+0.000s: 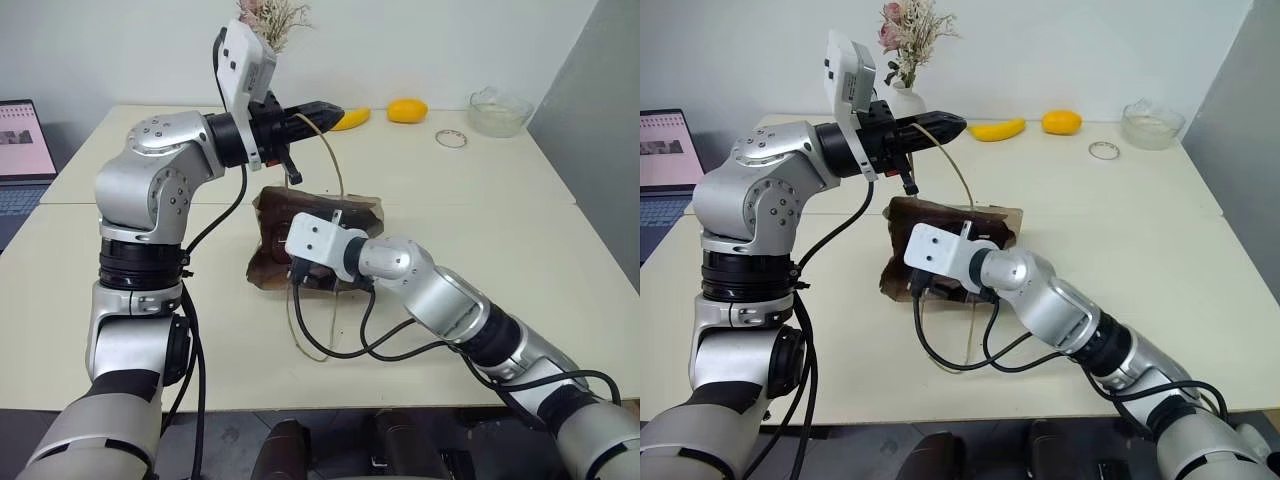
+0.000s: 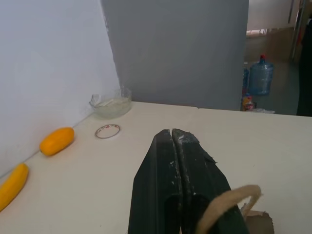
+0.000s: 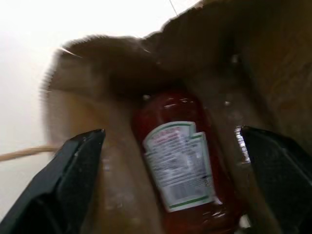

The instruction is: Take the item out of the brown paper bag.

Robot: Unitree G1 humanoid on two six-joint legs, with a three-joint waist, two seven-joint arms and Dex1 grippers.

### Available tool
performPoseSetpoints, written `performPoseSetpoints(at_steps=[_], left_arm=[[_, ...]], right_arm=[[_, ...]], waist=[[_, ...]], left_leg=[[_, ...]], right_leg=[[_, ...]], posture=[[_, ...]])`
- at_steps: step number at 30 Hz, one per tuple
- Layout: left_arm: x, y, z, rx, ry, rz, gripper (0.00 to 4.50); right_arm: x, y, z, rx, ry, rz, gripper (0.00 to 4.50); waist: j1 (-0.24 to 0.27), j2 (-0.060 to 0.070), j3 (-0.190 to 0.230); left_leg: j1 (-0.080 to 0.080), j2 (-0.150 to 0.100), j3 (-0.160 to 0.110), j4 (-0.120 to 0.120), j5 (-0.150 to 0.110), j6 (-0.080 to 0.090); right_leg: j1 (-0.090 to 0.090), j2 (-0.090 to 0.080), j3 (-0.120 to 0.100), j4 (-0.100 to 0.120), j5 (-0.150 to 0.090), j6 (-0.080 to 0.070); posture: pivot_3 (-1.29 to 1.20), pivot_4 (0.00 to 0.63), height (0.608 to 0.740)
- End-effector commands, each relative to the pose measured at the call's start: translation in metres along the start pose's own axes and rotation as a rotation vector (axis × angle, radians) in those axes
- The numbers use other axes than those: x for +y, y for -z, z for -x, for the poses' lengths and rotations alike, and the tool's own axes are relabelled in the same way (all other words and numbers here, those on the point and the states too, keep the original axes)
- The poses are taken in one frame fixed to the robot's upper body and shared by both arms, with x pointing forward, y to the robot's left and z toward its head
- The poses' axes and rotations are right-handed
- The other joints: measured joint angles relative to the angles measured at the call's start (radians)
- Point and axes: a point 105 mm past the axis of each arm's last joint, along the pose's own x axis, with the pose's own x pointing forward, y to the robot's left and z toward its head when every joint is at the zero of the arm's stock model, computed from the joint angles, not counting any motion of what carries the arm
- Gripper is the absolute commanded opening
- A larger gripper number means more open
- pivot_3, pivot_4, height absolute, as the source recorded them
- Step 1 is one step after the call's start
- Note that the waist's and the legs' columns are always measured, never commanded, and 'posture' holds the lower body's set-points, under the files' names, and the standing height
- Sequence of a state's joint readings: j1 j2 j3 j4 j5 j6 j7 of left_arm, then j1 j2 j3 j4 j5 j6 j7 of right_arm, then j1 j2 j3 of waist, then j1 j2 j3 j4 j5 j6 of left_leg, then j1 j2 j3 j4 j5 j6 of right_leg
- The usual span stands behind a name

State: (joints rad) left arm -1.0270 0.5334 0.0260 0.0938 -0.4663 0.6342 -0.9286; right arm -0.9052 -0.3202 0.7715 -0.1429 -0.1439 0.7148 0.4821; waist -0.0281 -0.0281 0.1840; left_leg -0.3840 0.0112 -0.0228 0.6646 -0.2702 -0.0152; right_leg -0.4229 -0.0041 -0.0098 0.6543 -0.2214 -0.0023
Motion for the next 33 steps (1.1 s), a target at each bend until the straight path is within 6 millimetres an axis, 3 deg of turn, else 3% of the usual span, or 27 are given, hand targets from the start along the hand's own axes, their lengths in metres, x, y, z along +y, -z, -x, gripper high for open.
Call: performPoseSetpoints(at_steps=[1, 7, 15, 19, 23, 24, 33], left_arm=[[-0.004, -0.018, 0.0, -0.043, 0.013, -0.057, 0.0], [-0.003, -0.018, -0.001, -0.043, 0.014, -0.059, 0.0], [-0.003, -0.017, 0.0, -0.04, 0.016, -0.063, 0.0], [-0.002, -0.016, 0.001, -0.035, 0.012, -0.067, 0.0], [-0.001, -0.013, 0.003, -0.023, 0.006, -0.075, 0.0], [-0.001, -0.012, 0.003, -0.02, 0.003, -0.076, 0.0], [0.006, -0.005, 0.006, 0.004, -0.024, -0.091, 0.0]], right_arm=[[-0.003, 0.002, -0.006, 0.014, 0.016, 0.127, 4.47], [-0.001, 0.015, -0.018, 0.08, -0.012, 0.256, 4.47], [0.005, 0.042, -0.034, 0.177, -0.061, 0.265, 4.47], [-0.001, 0.051, -0.035, 0.189, -0.044, 0.241, 4.47], [-0.008, 0.046, -0.031, 0.152, -0.032, 0.235, 3.24], [-0.009, 0.042, -0.029, 0.129, -0.029, 0.228, 3.13], [-0.014, 0.002, 0.01, -0.09, -0.066, 0.165, 3.09]], waist=[[0.0, 0.0, 0.0], [-0.001, 0.0, 0.0], [-0.001, 0.0, 0.0], [-0.001, 0.0, 0.0], [0.0, 0.0, 0.0], [0.0, 0.0, 0.0], [-0.001, 0.0, 0.0]], left_leg=[[0.0, 0.0, 0.0, 0.0, 0.0, 0.0], [0.0, 0.0, 0.001, 0.0, 0.0, 0.0], [0.001, 0.0, 0.0, 0.0, 0.0, 0.0], [0.001, 0.0, 0.001, 0.0, 0.0, 0.0], [0.001, 0.0, 0.0, 0.0, 0.0, 0.0], [0.001, 0.0, 0.0, 0.0, 0.0, 0.0], [0.0, 0.0, 0.0, 0.0, 0.0, 0.0]], right_leg=[[0.0, 0.0, 0.0, 0.0, 0.0, 0.0], [0.0, 0.0, 0.001, 0.001, 0.0, 0.0], [0.0, 0.0, 0.0, 0.003, 0.0, 0.0], [0.0, 0.0, 0.001, 0.003, 0.0, 0.0], [0.0, 0.0, 0.001, 0.003, 0.0, 0.0], [0.0, 0.0, 0.001, 0.003, 0.0, 0.0], [-0.001, 0.0, 0.0, 0.003, 0.0, 0.0]], posture=[[0.0, 0.15, 0.74], [0.0, 0.15, 0.74], [0.0, 0.15, 0.74], [0.0, 0.15, 0.74], [0.0, 0.15, 0.74], [0.0, 0.15, 0.74], [0.0, 0.15, 0.74]])
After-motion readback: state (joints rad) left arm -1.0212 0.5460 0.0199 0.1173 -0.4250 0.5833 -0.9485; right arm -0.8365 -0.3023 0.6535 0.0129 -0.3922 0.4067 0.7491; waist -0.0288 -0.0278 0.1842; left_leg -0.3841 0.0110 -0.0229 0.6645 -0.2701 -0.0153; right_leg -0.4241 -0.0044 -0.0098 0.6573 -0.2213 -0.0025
